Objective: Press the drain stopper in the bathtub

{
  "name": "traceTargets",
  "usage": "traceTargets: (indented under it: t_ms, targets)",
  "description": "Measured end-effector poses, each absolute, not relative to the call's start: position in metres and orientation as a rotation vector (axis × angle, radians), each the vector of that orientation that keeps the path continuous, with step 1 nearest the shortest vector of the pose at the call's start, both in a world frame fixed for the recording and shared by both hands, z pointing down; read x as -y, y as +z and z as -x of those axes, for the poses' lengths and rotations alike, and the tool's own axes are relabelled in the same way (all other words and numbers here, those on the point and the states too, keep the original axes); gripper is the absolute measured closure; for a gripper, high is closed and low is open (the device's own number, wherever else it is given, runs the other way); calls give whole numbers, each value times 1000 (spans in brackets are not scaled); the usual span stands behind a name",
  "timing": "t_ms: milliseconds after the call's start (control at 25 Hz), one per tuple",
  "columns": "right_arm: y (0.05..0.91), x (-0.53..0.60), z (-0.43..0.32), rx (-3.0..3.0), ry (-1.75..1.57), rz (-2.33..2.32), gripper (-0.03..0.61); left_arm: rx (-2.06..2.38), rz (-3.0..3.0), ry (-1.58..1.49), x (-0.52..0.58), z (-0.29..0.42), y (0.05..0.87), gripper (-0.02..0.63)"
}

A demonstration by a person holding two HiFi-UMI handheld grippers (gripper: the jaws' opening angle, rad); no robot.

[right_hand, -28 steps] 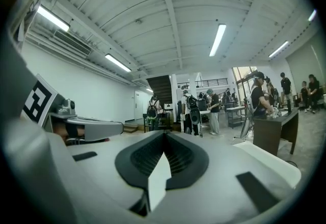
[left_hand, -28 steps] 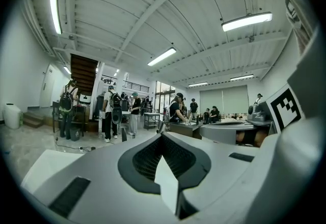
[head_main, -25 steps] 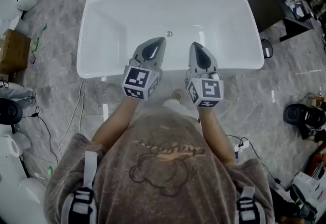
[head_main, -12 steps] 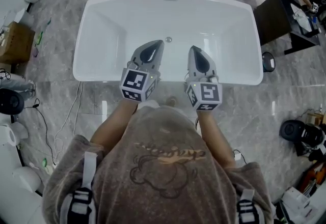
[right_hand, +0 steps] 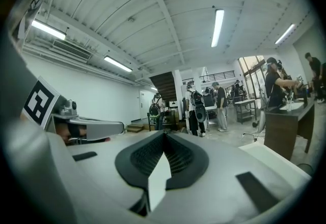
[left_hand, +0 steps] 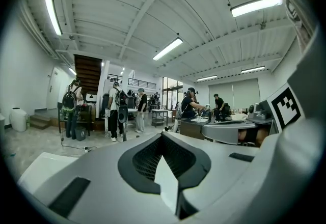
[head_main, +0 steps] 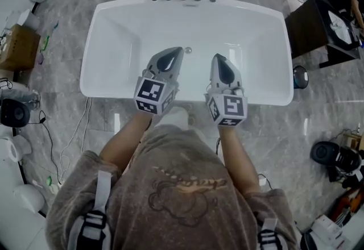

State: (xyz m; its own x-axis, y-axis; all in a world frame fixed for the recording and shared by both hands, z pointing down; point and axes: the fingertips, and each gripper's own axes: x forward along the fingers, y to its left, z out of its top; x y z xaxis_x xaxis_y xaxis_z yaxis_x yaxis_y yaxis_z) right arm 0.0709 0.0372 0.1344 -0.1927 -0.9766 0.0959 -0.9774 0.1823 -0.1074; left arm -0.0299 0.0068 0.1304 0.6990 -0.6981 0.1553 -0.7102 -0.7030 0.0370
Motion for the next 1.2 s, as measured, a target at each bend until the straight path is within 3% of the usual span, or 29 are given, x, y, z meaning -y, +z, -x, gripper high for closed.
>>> traceTargets:
  t_ms: [680, 1200]
  targets:
    - [199, 89, -106, 2371, 180, -2005, 580, 1105, -2853, 192, 121, -12, 201, 612]
    - [303, 152, -111, 2436, 200, -1970, 580, 1128, -2828, 159, 188, -29, 302, 612]
